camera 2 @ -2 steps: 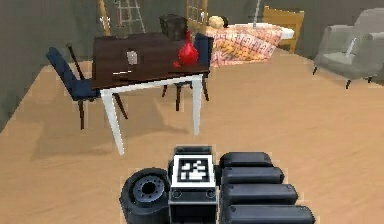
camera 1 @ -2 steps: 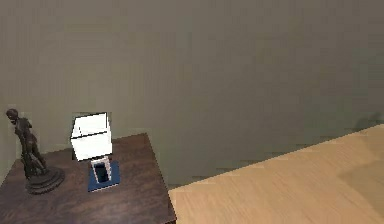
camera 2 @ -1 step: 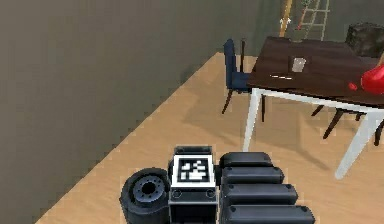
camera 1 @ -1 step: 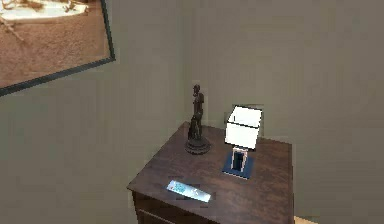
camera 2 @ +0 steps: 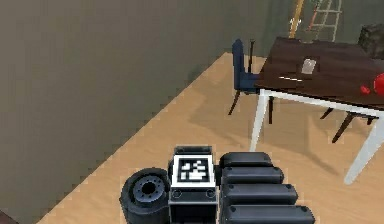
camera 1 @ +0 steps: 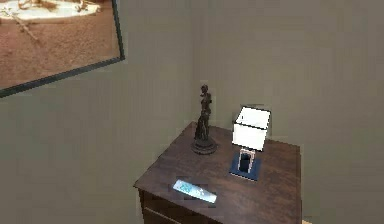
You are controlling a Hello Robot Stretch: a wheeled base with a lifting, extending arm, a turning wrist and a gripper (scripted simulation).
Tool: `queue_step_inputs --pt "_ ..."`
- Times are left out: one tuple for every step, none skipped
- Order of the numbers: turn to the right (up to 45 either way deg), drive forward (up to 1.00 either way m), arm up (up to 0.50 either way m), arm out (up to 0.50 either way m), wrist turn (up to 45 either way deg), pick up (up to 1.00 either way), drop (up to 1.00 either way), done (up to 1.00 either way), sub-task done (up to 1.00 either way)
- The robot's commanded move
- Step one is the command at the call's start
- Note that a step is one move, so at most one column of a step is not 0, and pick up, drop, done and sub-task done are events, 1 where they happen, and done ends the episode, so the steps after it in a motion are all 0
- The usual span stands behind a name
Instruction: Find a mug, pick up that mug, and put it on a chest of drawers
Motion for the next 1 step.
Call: queue_step_inputs --pt "39.0 0.00 0.00 0.00 0.0 0.00 0.00 0.00 0.00"
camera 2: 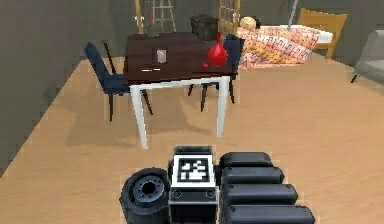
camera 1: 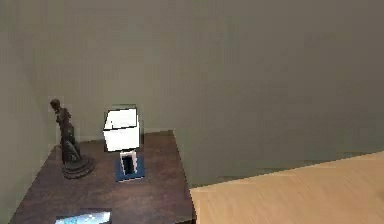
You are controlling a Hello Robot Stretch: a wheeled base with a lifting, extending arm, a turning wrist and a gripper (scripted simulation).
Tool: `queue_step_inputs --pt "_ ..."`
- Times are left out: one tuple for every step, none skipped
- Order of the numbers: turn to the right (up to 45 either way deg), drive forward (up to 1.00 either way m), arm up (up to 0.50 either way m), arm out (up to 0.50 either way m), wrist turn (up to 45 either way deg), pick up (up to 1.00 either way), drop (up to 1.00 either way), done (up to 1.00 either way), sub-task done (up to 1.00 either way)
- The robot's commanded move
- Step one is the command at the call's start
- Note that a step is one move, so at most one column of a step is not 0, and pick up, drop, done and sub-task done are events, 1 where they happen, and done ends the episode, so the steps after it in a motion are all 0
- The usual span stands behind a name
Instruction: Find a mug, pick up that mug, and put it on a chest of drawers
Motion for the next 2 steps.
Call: queue_step_inputs --pt "-36.0 0.00 0.00 0.00 0.0 0.00 0.00 0.00 0.00" --pt "0.0 0.35 0.00 0.00 0.0 0.00 0.00 0.00 0.00"
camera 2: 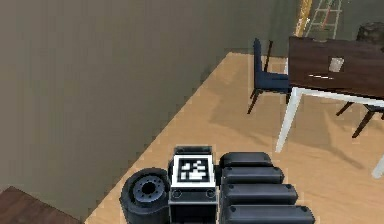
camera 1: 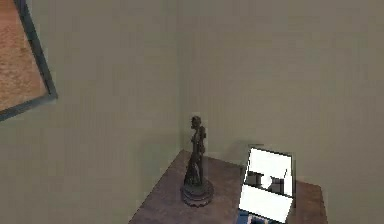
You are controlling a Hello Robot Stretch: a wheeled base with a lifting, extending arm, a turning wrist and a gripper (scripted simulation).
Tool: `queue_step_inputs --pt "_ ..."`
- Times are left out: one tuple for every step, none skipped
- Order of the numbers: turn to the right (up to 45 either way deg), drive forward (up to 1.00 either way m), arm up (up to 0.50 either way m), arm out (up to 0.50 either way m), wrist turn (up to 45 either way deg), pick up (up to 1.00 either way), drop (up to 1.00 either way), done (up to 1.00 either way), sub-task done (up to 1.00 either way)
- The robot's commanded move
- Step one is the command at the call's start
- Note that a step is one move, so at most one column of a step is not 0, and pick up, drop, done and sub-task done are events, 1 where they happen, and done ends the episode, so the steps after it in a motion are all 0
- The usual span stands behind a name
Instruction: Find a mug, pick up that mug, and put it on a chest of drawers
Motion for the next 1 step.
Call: queue_step_inputs --pt "45.0 0.00 0.00 0.00 0.0 0.00 0.00 0.00 0.00"
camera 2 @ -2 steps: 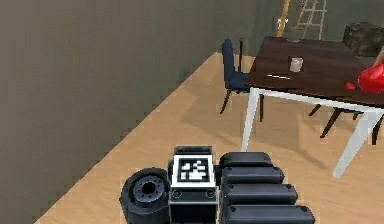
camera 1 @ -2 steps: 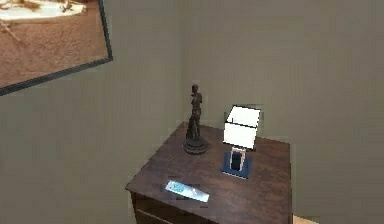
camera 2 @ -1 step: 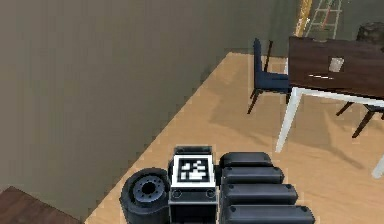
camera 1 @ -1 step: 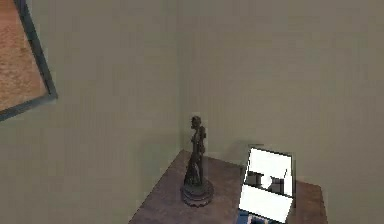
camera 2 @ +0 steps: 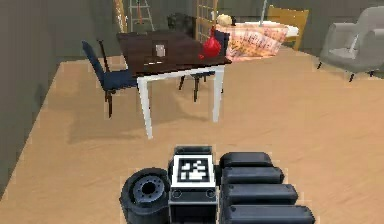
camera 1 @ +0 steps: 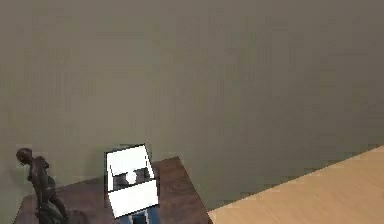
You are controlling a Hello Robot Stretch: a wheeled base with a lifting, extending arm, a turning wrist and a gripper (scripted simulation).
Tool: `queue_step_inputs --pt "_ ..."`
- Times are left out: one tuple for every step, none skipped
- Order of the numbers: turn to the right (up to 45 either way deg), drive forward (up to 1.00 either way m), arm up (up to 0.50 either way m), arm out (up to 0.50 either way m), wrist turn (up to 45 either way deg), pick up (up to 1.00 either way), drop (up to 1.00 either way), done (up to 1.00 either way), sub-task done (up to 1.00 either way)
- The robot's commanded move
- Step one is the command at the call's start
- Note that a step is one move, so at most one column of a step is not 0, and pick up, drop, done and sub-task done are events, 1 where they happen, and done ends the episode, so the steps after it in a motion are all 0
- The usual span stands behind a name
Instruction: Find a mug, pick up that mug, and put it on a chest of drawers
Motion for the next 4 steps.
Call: queue_step_inputs --pt "-42.0 0.00 0.00 0.00 0.0 0.00 0.00 0.00 0.00" --pt "45.0 0.00 0.00 0.00 0.0 0.00 0.00 0.00 0.00" --pt "-45.0 0.00 0.00 0.00 0.0 0.00 0.00 0.00 0.00" --pt "36.0 0.00 0.00 0.00 0.0 0.00 0.00 0.00 0.00"
